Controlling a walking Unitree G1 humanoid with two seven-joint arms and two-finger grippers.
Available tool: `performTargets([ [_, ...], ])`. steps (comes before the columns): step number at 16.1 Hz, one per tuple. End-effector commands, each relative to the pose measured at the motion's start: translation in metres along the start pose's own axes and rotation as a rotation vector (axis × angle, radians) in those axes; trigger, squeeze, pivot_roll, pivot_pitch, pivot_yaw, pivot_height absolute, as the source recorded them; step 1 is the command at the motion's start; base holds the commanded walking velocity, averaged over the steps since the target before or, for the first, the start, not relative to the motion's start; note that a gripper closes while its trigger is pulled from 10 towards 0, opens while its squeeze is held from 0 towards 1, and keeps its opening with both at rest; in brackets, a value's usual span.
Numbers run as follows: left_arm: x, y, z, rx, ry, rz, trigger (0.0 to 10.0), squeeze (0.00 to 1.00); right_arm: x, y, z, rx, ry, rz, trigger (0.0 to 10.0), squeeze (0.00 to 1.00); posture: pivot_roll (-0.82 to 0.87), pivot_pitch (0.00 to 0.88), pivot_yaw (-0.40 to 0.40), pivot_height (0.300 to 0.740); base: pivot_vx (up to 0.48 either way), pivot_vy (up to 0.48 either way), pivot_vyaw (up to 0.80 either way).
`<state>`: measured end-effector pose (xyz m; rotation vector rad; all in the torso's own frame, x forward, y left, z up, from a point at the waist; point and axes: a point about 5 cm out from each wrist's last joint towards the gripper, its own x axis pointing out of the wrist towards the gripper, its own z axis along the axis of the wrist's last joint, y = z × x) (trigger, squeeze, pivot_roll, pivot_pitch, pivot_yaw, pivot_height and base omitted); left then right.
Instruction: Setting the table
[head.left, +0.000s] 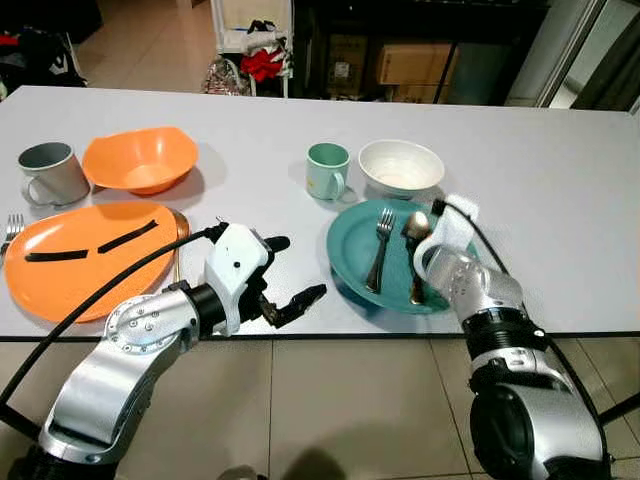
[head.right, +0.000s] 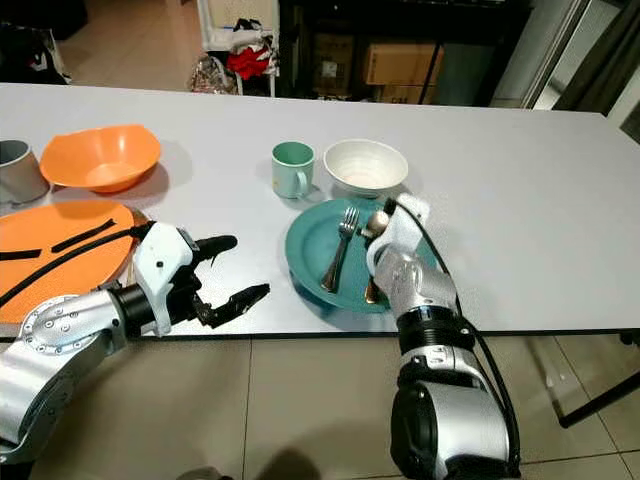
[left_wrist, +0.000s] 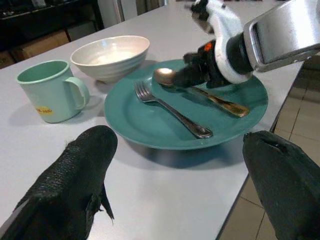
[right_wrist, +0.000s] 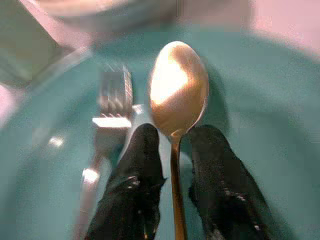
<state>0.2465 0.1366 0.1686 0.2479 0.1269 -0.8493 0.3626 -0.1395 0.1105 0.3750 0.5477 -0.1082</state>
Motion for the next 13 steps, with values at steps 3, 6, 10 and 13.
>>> performTargets([
  [3, 0.000, 0.004, 0.004, -0.027, -0.040, 0.098, 10.0, 0.00, -0.028, 0.005, 0.018, -0.075, -0.065, 0.029, 10.0, 1.00, 0.07, 0.000, -0.062, 0.740, 0.000, 0.000, 0.00],
  [6, -0.004, 0.009, 0.000, -0.071, -0.079, 0.300, 10.0, 0.00, -0.063, -0.004, 0.004, -0.236, -0.065, 0.060, 10.0, 1.00, 0.07, 0.000, -0.066, 0.740, 0.000, 0.000, 0.00],
  [10, -0.003, 0.013, -0.008, -0.088, -0.092, 0.554, 10.0, 0.02, -0.099, -0.017, -0.008, -0.417, -0.246, 0.108, 10.0, 1.00, 0.06, 0.000, -0.046, 0.740, 0.000, 0.000, 0.00],
  [13, 0.007, 0.012, -0.008, -0.078, -0.087, 0.599, 10.0, 0.01, -0.107, -0.032, -0.010, -0.431, -0.423, 0.067, 10.0, 1.00, 0.03, 0.000, -0.016, 0.740, 0.000, -0.476, 0.00],
])
